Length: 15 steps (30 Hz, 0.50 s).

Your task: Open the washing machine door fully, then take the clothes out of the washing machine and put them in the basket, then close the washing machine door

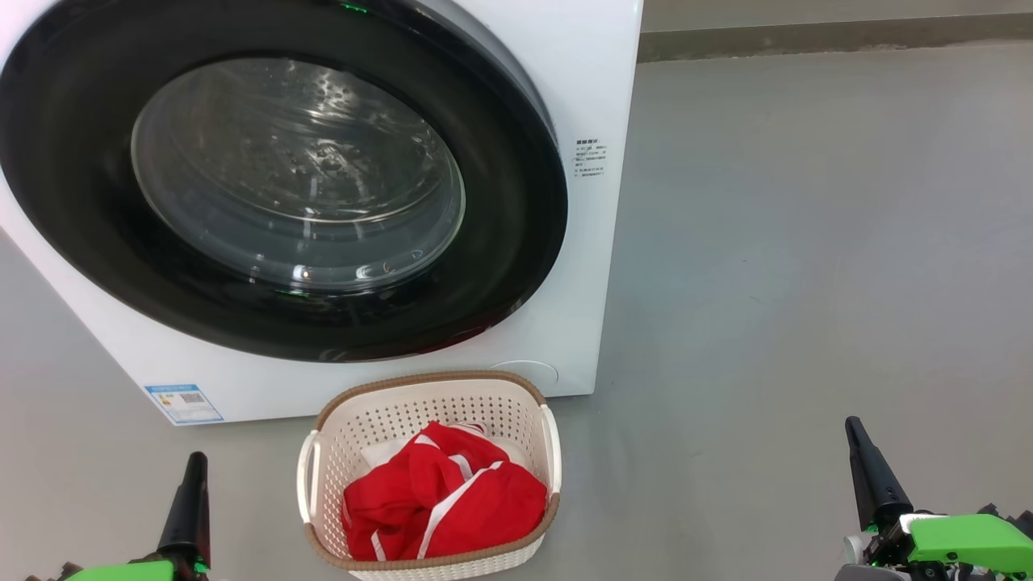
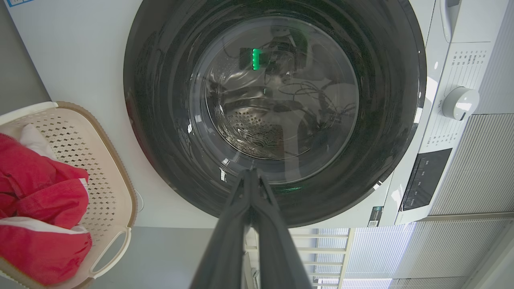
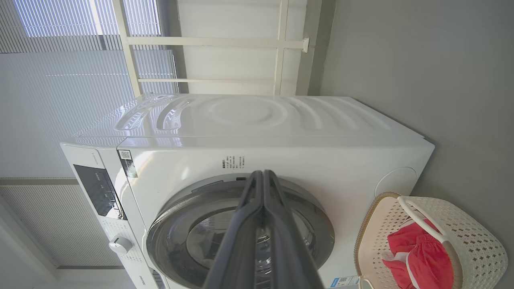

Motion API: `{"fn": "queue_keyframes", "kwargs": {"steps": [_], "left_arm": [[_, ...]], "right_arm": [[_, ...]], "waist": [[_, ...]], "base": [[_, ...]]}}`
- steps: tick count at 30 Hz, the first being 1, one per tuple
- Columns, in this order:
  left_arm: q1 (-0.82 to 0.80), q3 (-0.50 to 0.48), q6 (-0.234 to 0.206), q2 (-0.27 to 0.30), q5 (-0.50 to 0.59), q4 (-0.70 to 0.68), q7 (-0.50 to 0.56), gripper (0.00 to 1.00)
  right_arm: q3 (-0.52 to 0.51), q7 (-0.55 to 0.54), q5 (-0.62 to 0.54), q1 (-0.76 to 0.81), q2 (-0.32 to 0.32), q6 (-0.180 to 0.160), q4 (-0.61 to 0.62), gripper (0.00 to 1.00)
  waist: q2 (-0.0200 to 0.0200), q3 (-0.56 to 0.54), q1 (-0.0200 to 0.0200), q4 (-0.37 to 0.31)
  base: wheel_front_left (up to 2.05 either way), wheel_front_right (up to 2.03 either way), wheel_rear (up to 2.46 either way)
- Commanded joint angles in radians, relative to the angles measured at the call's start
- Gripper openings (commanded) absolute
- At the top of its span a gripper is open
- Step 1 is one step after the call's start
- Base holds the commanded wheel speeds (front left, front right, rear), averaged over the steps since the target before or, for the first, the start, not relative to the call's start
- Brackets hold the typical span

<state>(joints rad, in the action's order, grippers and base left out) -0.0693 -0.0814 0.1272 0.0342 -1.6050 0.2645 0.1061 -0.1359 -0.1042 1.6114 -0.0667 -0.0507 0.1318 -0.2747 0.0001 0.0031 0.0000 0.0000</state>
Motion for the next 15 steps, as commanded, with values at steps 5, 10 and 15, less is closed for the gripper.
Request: {"fn": "queue_keyframes", "kwargs": {"steps": [5,10,15], "left_arm": [[-0.039,-0.033,0.003,0.016,-0.003,-0.020,0.007,0.00],[-0.039,-0.032,0.003,0.016,-0.004,-0.020,0.007,0.00],[-0.039,-0.032,0.003,0.016,-0.004,-0.020,0.007,0.00]], "right_arm": [[0.024,-0.008,-0.002,-0.041,-0.001,-0.001,0.030,0.00],[0.023,-0.008,-0.002,-0.041,-0.001,-0.001,0.030,0.00],[0.023,-0.008,-0.002,-0.041,-0.001,-0.001,0.030,0.00]], "waist": [[-0.0001,0.000,0.0000,0.000],[-0.0001,0.000,0.0000,0.000],[-0.0001,0.000,0.0000,0.000]], "base": [[0.00,0.00,0.00],[0.00,0.00,0.00],[0.00,0.00,0.00]]}}
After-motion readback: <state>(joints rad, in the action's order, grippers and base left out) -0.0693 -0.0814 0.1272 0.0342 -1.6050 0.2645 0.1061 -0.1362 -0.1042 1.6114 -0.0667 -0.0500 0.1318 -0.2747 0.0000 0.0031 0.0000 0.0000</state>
